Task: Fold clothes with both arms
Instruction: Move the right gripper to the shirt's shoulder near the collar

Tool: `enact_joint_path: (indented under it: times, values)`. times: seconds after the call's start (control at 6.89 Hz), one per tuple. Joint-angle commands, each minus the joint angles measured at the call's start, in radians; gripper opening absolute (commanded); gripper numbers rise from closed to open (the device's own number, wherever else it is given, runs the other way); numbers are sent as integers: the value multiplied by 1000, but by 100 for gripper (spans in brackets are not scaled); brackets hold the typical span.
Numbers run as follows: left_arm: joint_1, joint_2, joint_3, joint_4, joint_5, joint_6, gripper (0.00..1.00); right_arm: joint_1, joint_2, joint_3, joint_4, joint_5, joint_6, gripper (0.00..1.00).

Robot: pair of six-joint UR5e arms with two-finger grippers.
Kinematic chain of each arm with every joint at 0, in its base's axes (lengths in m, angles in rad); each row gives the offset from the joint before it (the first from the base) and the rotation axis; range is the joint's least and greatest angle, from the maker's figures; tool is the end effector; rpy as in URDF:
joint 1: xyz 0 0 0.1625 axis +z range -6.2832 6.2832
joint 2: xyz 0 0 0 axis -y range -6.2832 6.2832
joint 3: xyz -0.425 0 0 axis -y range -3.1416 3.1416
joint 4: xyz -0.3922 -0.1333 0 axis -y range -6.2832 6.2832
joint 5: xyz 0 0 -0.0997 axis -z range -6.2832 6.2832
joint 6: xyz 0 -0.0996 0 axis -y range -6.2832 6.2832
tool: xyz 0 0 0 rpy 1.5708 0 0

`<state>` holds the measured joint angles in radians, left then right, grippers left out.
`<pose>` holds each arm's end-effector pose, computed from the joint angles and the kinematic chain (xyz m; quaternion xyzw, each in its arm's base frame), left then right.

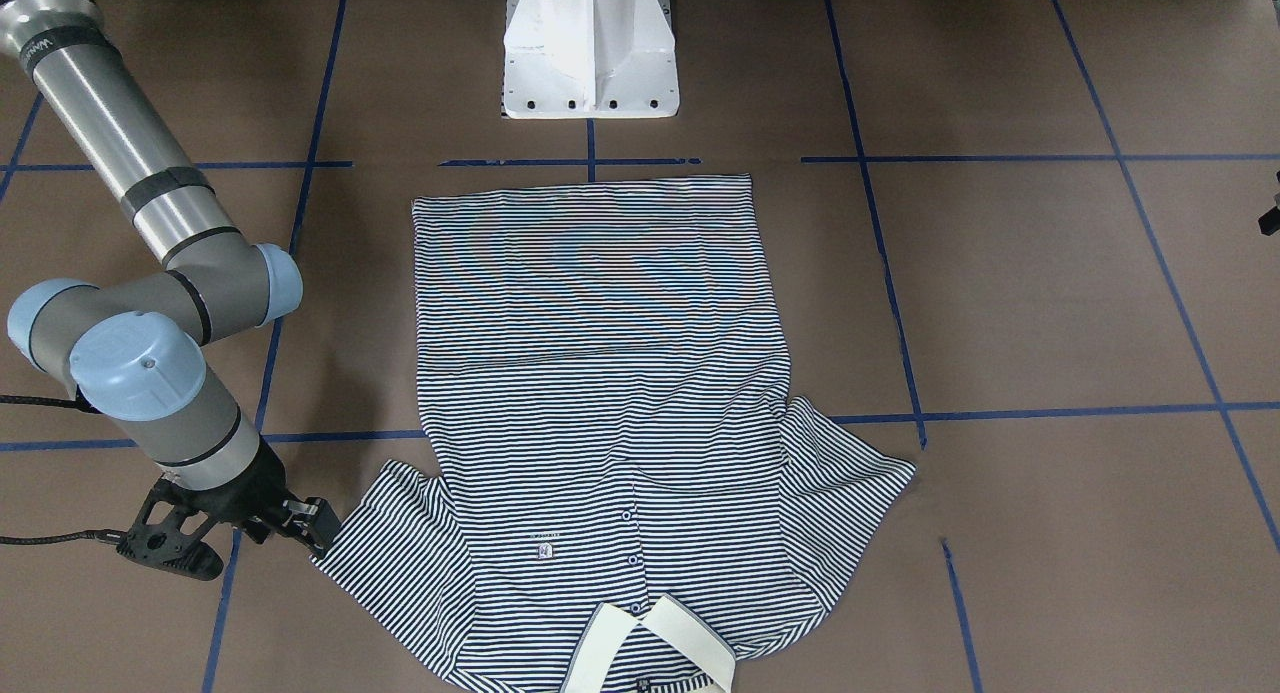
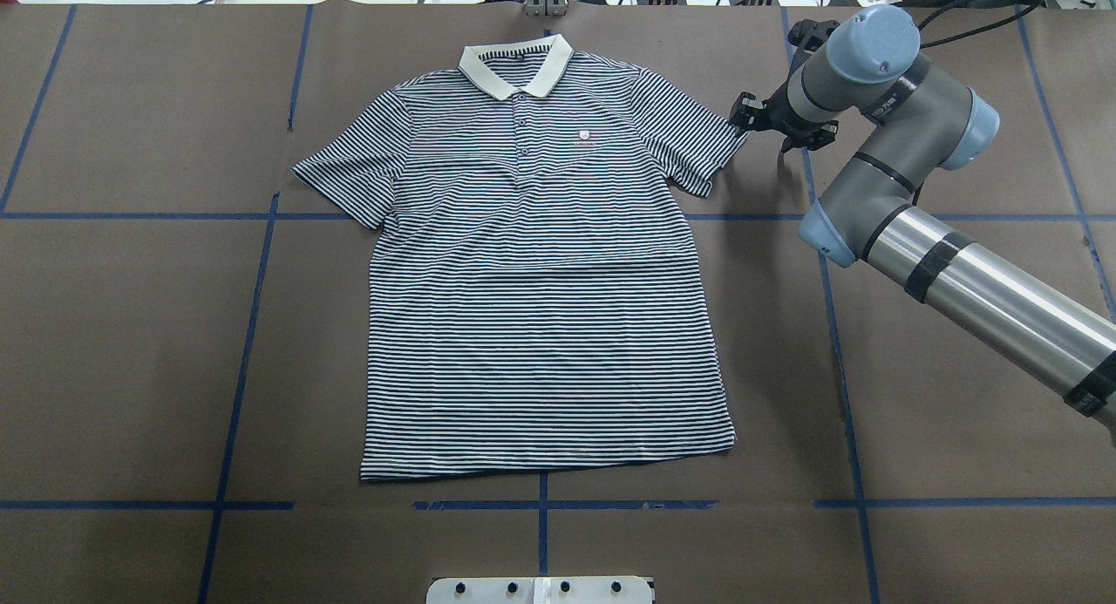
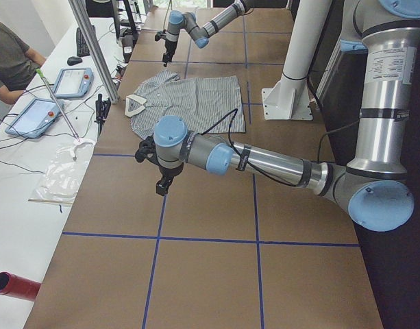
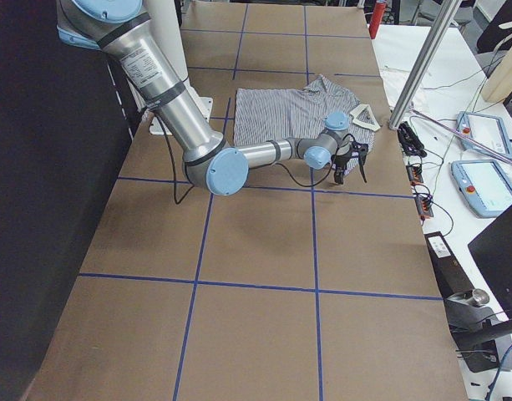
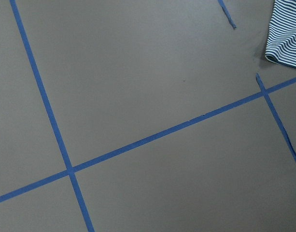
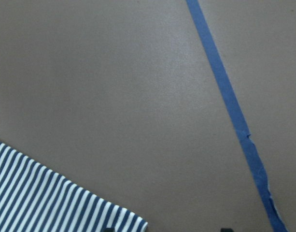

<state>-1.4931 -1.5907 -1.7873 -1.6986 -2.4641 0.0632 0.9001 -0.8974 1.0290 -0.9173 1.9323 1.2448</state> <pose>-0.0163 -0.5079 0.5184 0.1603 0.4260 0.1405 0.8793 -0.4143 -0.6800 0.4387 0.0807 -0.4033 0.1914 0.8912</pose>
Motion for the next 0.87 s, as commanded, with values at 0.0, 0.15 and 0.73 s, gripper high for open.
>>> enact_joint_path:
  times: [0.0,0.15,0.73]
  values:
    - [0,0,0,-1,1,0,100,-3,35,-29,-2,-3,1,72]
    - [-1,0,-1,-1,-1,0,100,-6,37,-29,0,-9,-1,66]
    - [-1,2,-11,-1,-1,-2,100,-15,40,-32,-2,-9,2,0]
